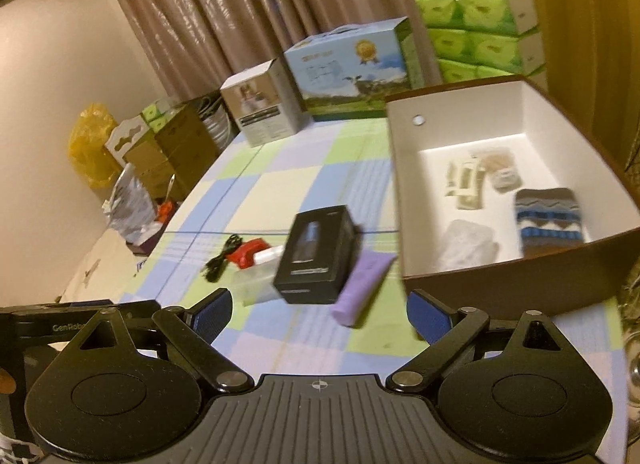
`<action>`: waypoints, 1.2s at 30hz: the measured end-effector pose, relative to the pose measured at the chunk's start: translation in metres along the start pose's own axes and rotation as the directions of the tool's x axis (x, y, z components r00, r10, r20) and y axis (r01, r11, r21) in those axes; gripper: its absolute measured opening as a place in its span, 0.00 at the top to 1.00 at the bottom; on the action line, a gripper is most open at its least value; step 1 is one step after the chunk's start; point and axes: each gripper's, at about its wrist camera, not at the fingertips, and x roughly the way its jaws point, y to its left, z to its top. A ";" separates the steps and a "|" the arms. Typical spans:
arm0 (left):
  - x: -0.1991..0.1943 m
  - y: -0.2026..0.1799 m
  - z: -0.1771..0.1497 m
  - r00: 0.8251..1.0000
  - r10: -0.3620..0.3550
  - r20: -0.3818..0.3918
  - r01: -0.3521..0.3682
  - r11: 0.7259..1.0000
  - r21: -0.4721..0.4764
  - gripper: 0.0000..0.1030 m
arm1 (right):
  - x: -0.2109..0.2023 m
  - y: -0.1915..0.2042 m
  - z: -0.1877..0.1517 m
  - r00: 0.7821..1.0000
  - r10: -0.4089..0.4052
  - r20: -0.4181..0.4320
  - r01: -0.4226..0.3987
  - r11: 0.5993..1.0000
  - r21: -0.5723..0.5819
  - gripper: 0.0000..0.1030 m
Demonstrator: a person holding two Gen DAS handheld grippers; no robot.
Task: Organize objects
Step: 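Move both tools back toward the black shaver box on the table, then grasp the black FLYCO box with the right tool while the left tool grasps the black cable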
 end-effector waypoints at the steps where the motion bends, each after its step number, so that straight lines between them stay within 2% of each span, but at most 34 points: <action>1: 0.002 0.005 0.002 1.000 -0.003 -0.005 0.003 1.000 0.003 0.14 | 0.005 0.006 0.000 1.000 -0.002 -0.004 0.002 1.000 -0.001 0.10; 9: 0.024 0.044 0.022 0.999 -0.030 -0.019 0.031 0.999 0.042 0.14 | 0.046 0.039 -0.002 0.999 -0.030 -0.034 0.030 1.000 0.007 0.11; 22: 0.084 0.086 0.051 0.995 -0.068 -0.068 0.074 0.993 0.094 0.15 | 0.129 0.052 0.006 0.985 -0.140 -0.101 0.139 0.990 -0.014 0.20; 36: 0.151 0.093 0.077 0.986 -0.100 -0.137 0.122 0.979 0.166 0.19 | 0.214 0.041 0.028 0.945 -0.281 -0.165 0.272 0.959 -0.075 0.23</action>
